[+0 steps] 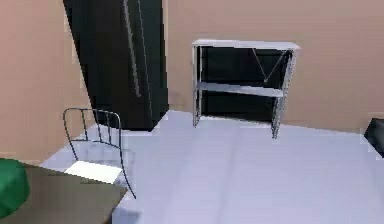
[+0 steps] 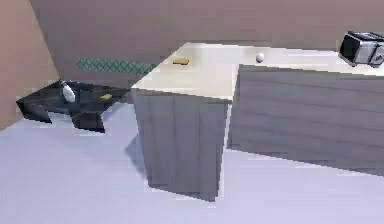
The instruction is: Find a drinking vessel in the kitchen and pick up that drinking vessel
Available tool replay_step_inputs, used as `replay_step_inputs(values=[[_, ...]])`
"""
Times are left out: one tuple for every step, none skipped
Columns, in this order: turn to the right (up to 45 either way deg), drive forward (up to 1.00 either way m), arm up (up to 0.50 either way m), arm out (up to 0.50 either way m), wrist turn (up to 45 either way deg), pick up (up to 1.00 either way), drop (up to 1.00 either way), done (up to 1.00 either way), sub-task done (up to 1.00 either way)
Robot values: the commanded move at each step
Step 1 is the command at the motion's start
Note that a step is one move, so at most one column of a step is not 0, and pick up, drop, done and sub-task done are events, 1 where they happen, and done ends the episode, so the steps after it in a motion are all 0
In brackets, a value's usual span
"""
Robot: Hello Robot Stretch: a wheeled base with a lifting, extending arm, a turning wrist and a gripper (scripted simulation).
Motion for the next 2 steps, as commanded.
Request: replay_step_inputs(values=[[45.0,0.00,0.00,0.00,0.0,0.00,0.00,0.00,0.00],[45.0,0.00,0.00,0.00,0.0,0.00,0.00,0.00,0.00]])
